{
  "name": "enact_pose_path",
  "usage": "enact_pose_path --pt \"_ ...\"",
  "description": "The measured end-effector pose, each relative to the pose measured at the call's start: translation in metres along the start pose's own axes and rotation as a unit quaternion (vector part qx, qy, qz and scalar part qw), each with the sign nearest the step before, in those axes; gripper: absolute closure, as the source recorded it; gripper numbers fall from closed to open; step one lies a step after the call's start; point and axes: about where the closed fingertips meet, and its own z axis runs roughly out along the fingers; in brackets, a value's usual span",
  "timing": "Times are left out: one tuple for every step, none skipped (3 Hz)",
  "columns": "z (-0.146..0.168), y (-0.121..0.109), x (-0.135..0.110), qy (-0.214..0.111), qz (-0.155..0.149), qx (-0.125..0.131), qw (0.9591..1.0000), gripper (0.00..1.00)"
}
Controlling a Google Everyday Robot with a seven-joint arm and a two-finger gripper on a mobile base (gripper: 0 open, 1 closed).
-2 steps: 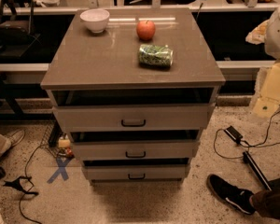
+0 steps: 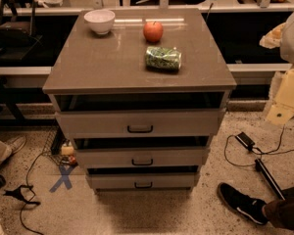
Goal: Open bottom drawer
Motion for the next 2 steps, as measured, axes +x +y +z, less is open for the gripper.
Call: enact_pose_path --pt "0.053 0.011 0.01 -0.037 0.001 -0.039 0.9986 0.0" --pt "0.142 0.036 0.011 -0.1 -0.006 -0.094 0.9905 0.0"
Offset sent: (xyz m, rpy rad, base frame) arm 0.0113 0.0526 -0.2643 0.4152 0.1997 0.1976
